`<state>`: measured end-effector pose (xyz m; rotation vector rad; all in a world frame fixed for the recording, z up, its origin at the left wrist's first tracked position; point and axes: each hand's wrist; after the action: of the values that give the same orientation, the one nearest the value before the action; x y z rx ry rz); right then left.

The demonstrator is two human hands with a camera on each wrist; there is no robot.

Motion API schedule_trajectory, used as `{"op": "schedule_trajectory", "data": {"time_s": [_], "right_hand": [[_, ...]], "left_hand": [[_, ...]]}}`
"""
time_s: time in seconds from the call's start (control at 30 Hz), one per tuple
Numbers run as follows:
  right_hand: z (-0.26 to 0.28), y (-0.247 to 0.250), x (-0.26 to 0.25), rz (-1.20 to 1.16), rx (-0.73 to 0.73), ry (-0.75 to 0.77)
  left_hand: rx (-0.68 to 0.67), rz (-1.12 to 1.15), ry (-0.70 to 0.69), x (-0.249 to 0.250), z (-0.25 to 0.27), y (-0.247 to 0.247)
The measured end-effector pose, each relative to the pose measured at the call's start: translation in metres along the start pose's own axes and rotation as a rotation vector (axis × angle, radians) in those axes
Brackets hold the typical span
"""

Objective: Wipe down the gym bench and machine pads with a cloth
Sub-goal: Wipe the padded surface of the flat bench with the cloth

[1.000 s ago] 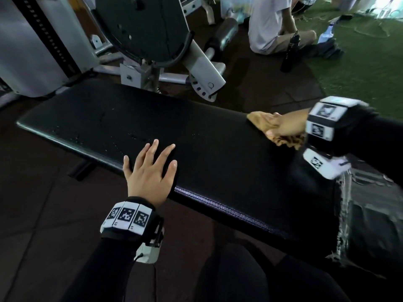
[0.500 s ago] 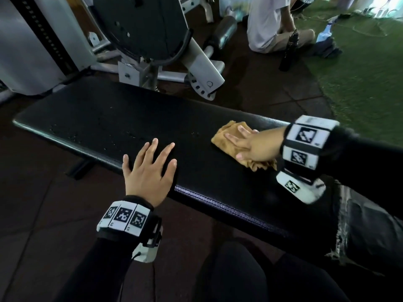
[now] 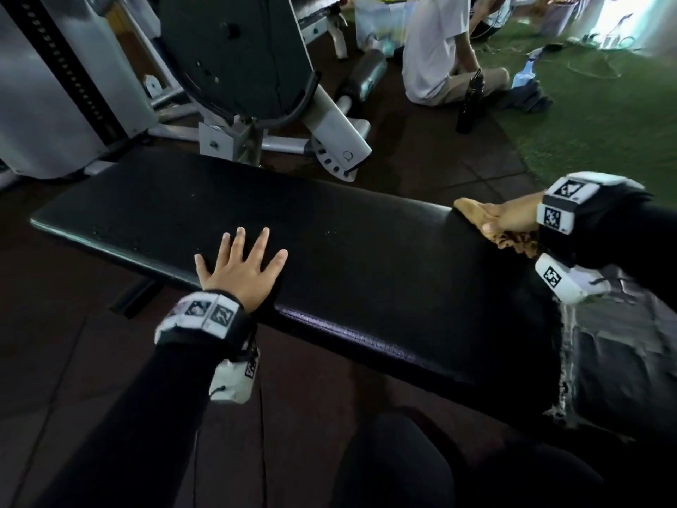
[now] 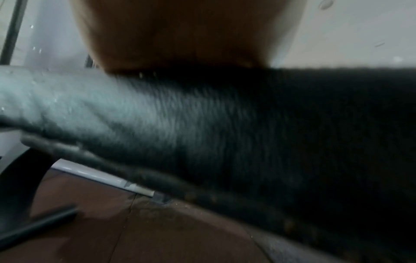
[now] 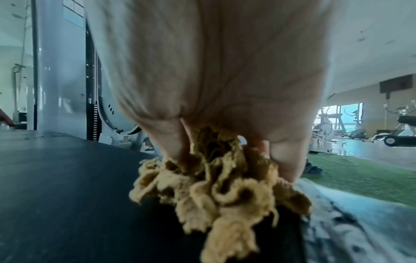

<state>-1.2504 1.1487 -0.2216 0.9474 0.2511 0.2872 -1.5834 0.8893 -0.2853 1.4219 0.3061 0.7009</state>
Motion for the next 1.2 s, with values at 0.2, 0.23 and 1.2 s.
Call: {"op": "schedule_trajectory", "data": {"time_s": [0.2,0.23,1.2], "right_hand": [[0.007,-0.007,-0.007,-0.112,0.004,0.136],[0.006,-0.007,-0.006,-0.111,-0.006,0.145],[-0.060,0.048,-0.098,-0.454,-0.434,0.080]], "left_hand": [[-0.152,0.012,0.013,-0.002,-0.005,0.009],[-0.180,0.007,0.018,0.000,-0.003,0.012],[-0.713,-0.165,0.191,0.028,-0.008,0.054]]}}
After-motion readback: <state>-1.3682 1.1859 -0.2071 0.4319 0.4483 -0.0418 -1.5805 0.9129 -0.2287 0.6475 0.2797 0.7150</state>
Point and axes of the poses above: each hand's wrist, its own z-axis away from the middle knuckle, its own y-axis out of the back of the hand, x = y × z
